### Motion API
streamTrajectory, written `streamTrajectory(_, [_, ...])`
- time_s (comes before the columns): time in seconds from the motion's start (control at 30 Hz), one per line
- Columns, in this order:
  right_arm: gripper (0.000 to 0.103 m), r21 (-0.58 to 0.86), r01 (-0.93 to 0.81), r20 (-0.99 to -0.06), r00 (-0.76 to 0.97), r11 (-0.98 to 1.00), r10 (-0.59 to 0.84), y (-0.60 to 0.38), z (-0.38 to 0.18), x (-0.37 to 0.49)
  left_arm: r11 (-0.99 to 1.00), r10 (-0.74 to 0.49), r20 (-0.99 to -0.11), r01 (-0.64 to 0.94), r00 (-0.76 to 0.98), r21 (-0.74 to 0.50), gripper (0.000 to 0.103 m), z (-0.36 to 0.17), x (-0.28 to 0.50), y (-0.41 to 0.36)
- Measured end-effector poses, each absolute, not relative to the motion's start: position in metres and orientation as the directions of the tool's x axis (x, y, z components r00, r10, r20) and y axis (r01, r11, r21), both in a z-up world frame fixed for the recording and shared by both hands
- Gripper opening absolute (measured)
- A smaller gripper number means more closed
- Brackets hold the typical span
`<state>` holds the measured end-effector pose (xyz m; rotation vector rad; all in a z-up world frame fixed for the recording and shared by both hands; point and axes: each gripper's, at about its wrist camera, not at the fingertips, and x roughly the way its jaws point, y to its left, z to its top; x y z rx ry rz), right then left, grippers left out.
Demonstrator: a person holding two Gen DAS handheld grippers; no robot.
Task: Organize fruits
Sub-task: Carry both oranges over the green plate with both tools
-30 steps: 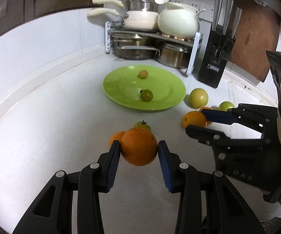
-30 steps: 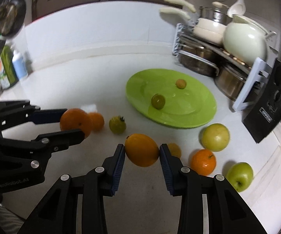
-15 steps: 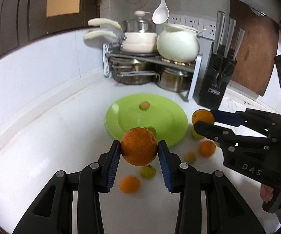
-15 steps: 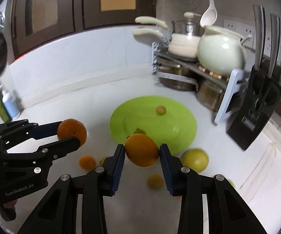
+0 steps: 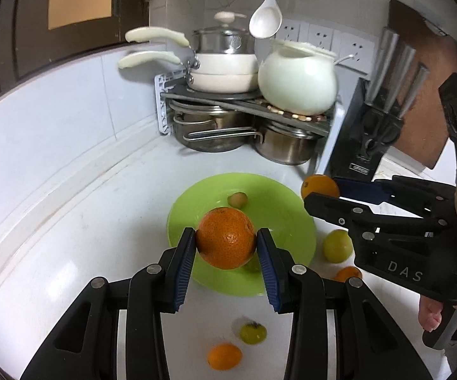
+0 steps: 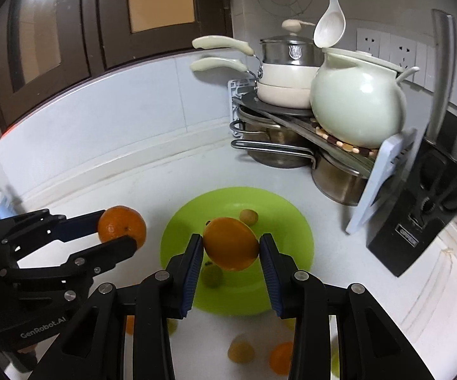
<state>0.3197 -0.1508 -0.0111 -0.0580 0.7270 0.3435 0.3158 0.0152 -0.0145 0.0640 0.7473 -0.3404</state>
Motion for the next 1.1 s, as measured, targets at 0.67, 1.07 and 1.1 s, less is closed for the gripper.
streamTrajectory(0.67, [0.038, 0.114, -0.288, -0.814, 0.522, 0.951, 0.256, -0.147, -0.063, 0.411, 0.931, -0.274, -0.817, 0.352, 0.507, -0.094, 0.039, -0.069, 0.418, -0.006])
streamTrajectory(1.07, [0.038, 0.122, -0.268, -0.851, 0.467, 0.956, 0.24, -0.155, -0.087, 0.436, 0.926, -0.248, -0.865, 0.368, 0.437, -0.08, 0.039, -0.103, 0.447, -0.016])
streamTrajectory(1.1, [0.038, 0.123, -0.268, -0.854, 0.463, 0.956, 0.24, -0.155, -0.089, 0.437, 0.926, -0.246, -0.866, 0.369, 0.435, -0.077, 0.039, -0.105, 0.448, -0.017])
